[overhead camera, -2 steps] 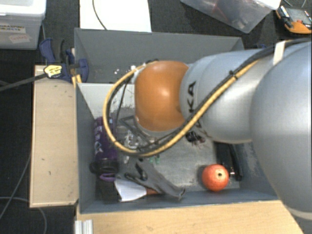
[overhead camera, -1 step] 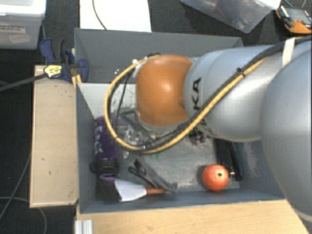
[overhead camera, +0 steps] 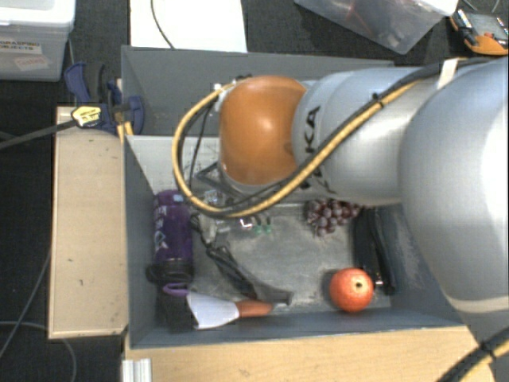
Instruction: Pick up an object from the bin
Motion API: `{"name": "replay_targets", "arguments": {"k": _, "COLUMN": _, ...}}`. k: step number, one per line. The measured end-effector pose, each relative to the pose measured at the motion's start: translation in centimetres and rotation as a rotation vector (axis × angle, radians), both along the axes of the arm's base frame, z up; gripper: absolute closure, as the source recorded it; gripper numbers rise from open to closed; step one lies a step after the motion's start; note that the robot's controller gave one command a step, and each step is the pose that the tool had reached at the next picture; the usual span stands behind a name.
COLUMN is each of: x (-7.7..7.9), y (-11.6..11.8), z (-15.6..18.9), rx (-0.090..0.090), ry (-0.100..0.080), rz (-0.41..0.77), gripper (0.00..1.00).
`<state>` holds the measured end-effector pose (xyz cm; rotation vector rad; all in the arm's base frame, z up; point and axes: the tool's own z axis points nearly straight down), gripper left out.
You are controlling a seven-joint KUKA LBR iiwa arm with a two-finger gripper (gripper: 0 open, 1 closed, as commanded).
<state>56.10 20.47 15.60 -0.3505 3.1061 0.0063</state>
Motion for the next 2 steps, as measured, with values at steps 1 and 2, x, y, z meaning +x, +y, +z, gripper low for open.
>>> {"name": "replay_targets", "arguments": {"k": 1, "x": -5.5, "y": 1.8, "z": -4.2, "rx": -0.003, "ry": -0.010, "rz": -0.127, "gripper": 1.00}}
{"name": "replay_targets", "arguments": {"k": 2, "x": -2.6, "y": 0.5, "z": -8.6, "rx": -0.007, "ry": -0.006, "rz": 0.049, "gripper": 1.00}}
